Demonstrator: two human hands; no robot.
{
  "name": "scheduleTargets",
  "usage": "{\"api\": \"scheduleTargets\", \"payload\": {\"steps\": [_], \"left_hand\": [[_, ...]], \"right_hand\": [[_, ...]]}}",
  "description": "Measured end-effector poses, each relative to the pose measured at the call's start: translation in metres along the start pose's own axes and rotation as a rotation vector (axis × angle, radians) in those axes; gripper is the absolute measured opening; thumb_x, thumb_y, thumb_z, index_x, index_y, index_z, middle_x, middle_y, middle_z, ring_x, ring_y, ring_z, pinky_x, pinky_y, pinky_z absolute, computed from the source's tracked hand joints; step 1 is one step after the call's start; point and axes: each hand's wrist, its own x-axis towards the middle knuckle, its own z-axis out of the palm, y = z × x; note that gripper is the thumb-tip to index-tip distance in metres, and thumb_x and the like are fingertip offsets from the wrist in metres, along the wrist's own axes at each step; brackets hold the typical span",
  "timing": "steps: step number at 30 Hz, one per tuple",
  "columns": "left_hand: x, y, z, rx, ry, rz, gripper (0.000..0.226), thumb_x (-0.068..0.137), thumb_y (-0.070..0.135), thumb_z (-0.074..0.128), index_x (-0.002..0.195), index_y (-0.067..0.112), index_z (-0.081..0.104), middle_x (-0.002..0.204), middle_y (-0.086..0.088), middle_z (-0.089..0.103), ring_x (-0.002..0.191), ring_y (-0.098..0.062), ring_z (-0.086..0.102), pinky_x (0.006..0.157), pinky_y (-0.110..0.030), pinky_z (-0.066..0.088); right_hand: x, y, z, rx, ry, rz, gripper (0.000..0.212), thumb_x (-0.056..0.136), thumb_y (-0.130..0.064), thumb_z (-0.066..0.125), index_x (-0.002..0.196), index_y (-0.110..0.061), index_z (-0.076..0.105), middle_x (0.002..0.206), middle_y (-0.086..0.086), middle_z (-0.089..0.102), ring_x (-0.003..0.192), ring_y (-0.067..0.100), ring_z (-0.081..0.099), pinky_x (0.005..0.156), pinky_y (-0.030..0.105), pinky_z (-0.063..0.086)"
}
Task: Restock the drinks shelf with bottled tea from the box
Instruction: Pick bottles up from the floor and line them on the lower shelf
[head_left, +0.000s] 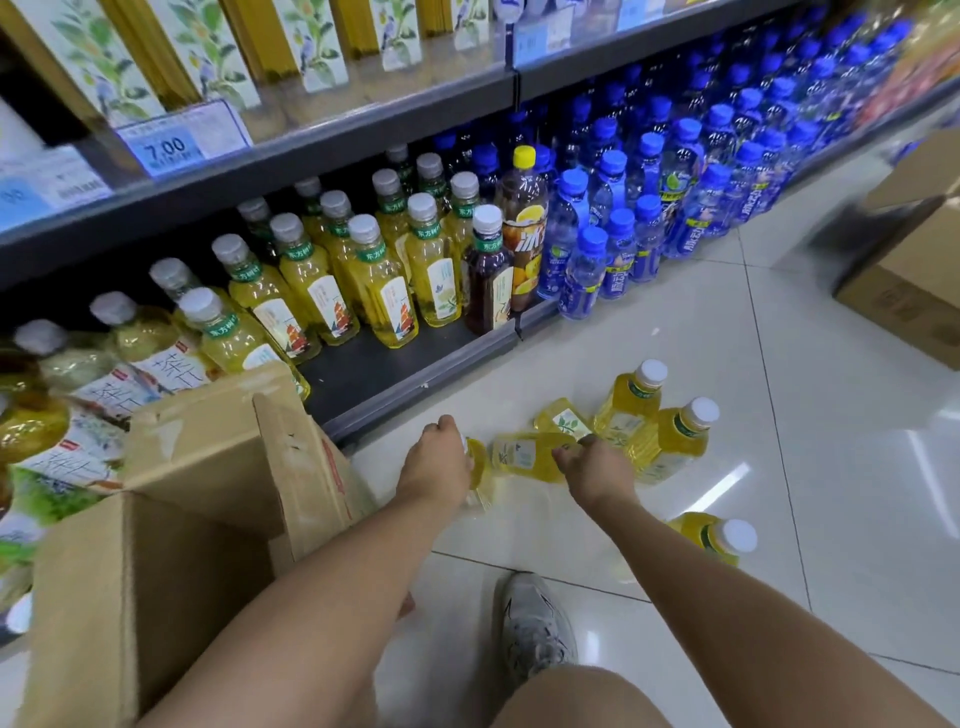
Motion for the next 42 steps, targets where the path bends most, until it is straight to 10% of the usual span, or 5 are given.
{"api": "scheduleTargets", "payload": {"steps": [20, 34, 42], "left_hand": [[0.001, -0.053, -0.226, -0.122, 0.405, -0.044, 0.042, 0.093, 0.024, 0.067, 0.126, 0.006, 0.048, 0.114, -0.011, 0.06, 0.102, -0.029, 0.063, 0.082, -0.038, 0.055], [0.087, -0.119, -0.231, 0.425, 0.326, -0.083, 0.039, 0.091, 0.059, 0.055, 0.106, 0.024, 0.062, 0.102, -0.003, 0.068, 0.114, -0.026, 0.054, 0.098, -0.042, 0.041], [0.112, -0.138, -0.2, 0.487, 0.412, -0.058, 0.046, 0.094, 0.059, 0.049, 0.118, 0.023, 0.062, 0.122, -0.001, 0.063, 0.126, -0.027, 0.04, 0.102, -0.044, 0.031]], "right_hand": [[-0.052, -0.251, -0.097, -0.395, 0.037, -0.962, 0.031, 0.095, -0.02, 0.058, 0.125, -0.017, 0.052, 0.118, 0.007, 0.048, 0.102, 0.031, 0.058, 0.089, 0.042, 0.051], [0.015, -0.345, -0.016, -0.649, -0.049, -1.176, 0.034, 0.091, -0.007, 0.056, 0.122, -0.02, 0.055, 0.105, 0.007, 0.047, 0.087, 0.033, 0.059, 0.072, 0.039, 0.052], [0.048, -0.349, 0.026, -0.538, 0.035, -1.073, 0.055, 0.087, 0.004, 0.057, 0.135, -0.021, 0.048, 0.133, 0.012, 0.047, 0.112, 0.033, 0.056, 0.095, 0.041, 0.05]]}}
